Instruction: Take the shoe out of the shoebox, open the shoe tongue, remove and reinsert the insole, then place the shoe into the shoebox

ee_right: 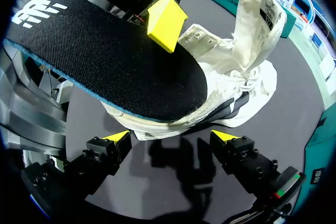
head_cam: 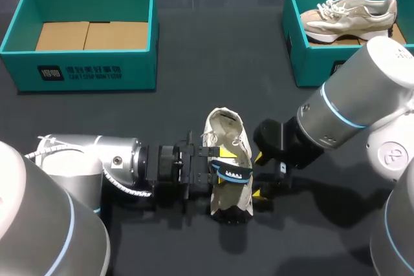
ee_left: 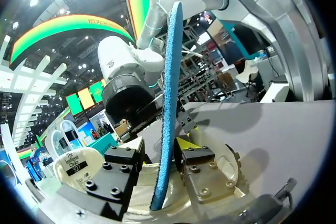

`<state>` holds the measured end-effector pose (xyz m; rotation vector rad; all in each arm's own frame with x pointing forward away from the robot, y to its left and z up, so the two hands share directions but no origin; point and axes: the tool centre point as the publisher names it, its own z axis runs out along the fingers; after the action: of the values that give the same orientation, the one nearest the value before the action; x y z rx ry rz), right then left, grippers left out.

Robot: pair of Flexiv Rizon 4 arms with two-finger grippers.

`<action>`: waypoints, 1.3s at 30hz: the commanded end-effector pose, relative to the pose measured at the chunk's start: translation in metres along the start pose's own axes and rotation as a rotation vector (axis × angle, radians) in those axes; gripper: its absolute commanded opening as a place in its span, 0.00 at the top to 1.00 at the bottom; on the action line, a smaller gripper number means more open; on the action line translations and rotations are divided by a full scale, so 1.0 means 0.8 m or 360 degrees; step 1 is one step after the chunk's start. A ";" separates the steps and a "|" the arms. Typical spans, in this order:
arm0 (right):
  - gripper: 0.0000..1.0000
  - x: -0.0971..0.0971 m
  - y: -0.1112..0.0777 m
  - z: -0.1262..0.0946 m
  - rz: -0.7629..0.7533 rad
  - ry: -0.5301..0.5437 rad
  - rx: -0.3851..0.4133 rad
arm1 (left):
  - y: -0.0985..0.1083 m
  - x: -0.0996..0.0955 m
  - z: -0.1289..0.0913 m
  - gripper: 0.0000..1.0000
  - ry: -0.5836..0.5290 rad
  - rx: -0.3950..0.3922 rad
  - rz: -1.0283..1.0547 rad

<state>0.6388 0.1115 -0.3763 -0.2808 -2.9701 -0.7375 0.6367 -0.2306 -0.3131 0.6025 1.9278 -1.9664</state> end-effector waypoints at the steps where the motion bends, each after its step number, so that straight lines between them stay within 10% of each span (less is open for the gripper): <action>1: 0.00 0.001 0.000 0.001 0.0001 -0.0004 0.0001 | -0.013 0.003 -0.002 0.64 -0.0016 -0.0034 0.0009; 7: 0.00 0.001 0.000 0.001 0.0001 -0.0004 0.0001 | -0.021 0.004 0.000 0.70 -0.0015 -0.0083 0.0019; 11: 0.00 0.001 0.000 0.001 0.0001 -0.0004 0.0001 | -0.023 0.004 0.002 1.00 0.0005 -0.0103 0.0033; 39: 0.00 0.001 0.000 0.001 0.0001 -0.0004 0.0001 | 0.038 0.006 -0.010 1.00 0.0119 -0.0252 0.0221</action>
<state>0.6388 0.1115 -0.3763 -0.2808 -2.9701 -0.7376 0.6475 -0.2221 -0.3401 0.7548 2.0004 -1.7214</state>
